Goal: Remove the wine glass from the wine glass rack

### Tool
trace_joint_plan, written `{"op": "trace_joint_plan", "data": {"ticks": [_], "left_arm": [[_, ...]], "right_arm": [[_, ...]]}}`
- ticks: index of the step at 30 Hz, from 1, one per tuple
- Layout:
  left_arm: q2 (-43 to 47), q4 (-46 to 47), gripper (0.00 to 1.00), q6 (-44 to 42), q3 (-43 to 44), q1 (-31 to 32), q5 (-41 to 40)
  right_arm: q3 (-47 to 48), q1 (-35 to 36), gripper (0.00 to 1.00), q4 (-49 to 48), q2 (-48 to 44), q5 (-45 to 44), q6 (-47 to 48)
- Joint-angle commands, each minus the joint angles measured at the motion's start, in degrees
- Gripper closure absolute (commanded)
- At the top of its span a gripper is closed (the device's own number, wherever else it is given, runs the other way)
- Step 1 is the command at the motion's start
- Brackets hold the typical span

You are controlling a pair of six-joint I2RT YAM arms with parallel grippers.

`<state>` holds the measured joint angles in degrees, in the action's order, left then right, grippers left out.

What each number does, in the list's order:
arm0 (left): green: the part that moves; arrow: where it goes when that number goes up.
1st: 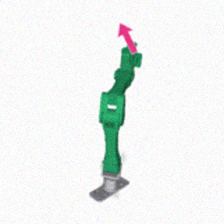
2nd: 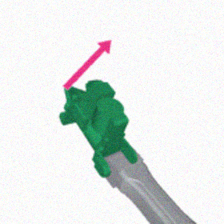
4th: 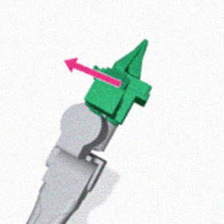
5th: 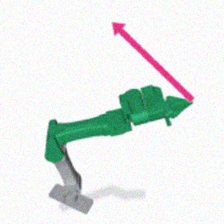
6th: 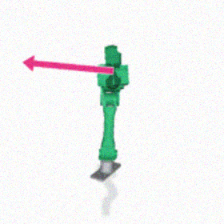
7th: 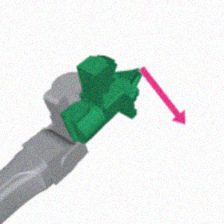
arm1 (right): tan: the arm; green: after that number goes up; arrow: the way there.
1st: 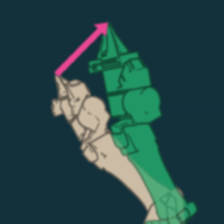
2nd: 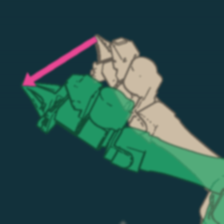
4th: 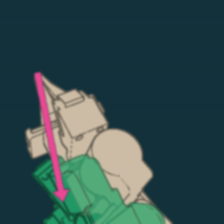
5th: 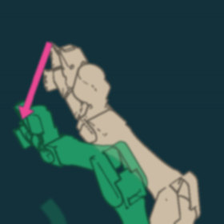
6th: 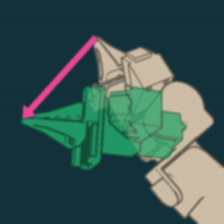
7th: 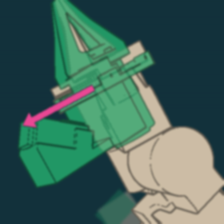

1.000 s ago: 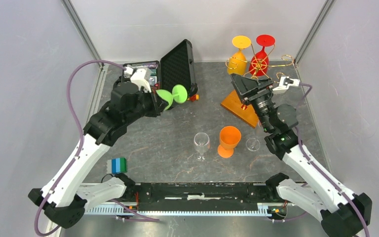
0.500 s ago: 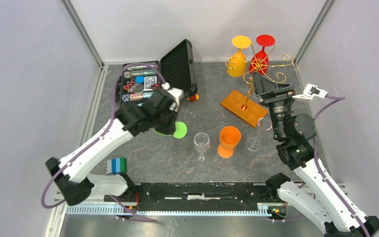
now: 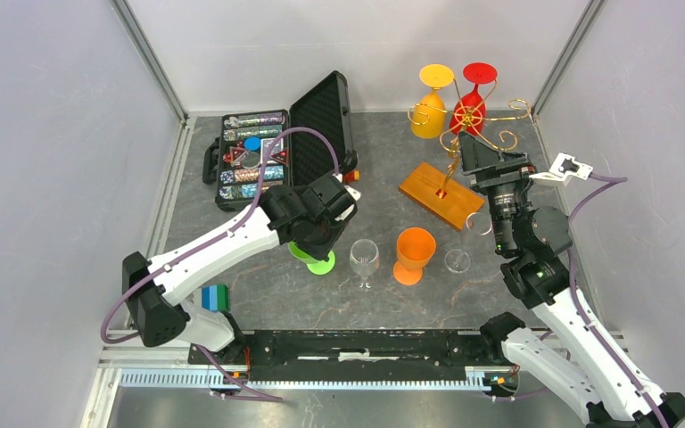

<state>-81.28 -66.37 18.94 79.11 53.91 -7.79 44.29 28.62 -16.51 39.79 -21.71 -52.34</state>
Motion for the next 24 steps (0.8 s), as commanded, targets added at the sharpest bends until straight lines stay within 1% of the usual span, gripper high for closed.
{"op": "trace_joint_plan", "data": {"ticks": [1,4,7,8,12,17,21,24], "left_arm": [[-1.52,-0.6,0.97,-4.01,0.27,0.84,2.49],[-2.45,-0.61,0.96,-4.77,-0.09,1.18,3.81],[-3.19,-0.63,0.9,-5.2,-0.1,1.37,3.69],[-3.28,-0.56,0.87,-5.31,-0.08,1.37,3.55],[-3.61,-0.6,0.81,-5.91,-0.1,1.3,3.3],[-2.62,-0.6,0.77,-6.79,0.75,1.34,1.29],[-1.71,-1.12,0.65,-7.41,2.82,1.35,0.56],[0.17,-1.04,0.51,-8.92,4.28,1.33,2.38]], "right_arm": [[1.06,-0.01,0.21,-0.19,-0.57,-1.22,1.01],[1.06,0.03,0.21,-0.21,-0.76,-1.01,0.83],[1.32,0.03,0.21,-0.02,-0.85,-1.01,1.04],[1.32,0.03,0.21,0.07,-0.85,-1.0,1.1],[1.4,0.03,0.21,0.38,-0.86,-1.09,1.27],[1.44,0.03,0.21,0.41,-0.93,-1.06,1.27],[1.58,0.03,0.22,0.43,-0.94,-0.97,1.3],[1.97,0.03,0.21,0.67,-0.97,-1.02,1.73]]}}
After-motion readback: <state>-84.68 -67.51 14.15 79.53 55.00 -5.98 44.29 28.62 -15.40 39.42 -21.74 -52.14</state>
